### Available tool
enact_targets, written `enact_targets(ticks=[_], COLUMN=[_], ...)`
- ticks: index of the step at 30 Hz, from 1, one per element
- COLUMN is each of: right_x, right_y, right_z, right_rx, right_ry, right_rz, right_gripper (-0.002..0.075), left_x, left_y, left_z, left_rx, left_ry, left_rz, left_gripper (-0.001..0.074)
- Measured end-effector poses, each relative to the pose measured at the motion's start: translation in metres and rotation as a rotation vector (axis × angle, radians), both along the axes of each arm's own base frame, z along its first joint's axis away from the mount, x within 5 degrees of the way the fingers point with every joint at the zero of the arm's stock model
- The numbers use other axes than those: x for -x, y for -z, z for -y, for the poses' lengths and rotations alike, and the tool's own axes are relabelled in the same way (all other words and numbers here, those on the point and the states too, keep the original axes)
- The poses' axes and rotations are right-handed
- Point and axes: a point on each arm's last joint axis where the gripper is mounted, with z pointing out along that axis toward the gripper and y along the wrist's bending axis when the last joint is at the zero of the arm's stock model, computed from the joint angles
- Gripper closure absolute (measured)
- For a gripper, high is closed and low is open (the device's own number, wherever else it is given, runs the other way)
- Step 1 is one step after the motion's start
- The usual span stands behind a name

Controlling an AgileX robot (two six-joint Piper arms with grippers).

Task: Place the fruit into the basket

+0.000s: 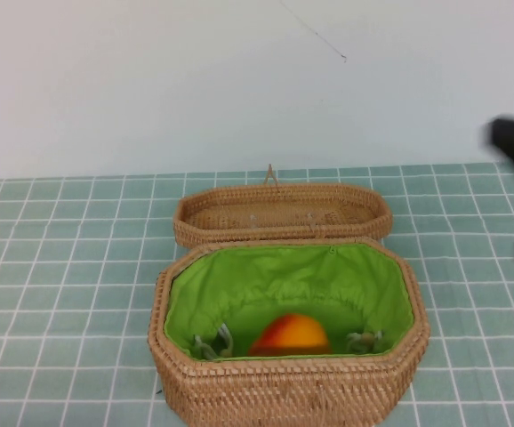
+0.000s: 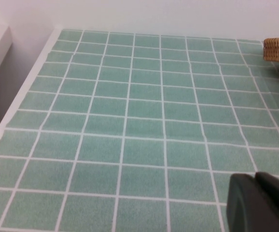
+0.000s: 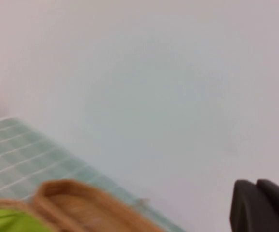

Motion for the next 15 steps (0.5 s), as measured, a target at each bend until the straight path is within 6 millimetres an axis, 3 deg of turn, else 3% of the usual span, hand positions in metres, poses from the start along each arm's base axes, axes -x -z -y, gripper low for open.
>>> enact_targets(ticks=[4, 8, 15], right_x=[0.029, 0.049, 0.055], right_y=[-0.023, -0.031, -0.028], right_z=[0.034, 0.058, 0.072], right_rx=[-0.019, -0.025, -0.002], right_ry=[0.245, 0.408, 0.54], right_rz=[0.016, 0.014, -0.033], right_gripper=[0.0729, 0.0729, 0.0729], left_x=[0.0, 0.0, 0.0], left_y=[0.0, 0.0, 0.0], left_z=[0.0, 0.0, 0.0], left_rx=[0.0, 0.0, 0.0], left_ry=[0.0, 0.0, 0.0], left_rz=[0.0, 0.0, 0.0], left_gripper=[0.0735, 0.0735, 0.0735])
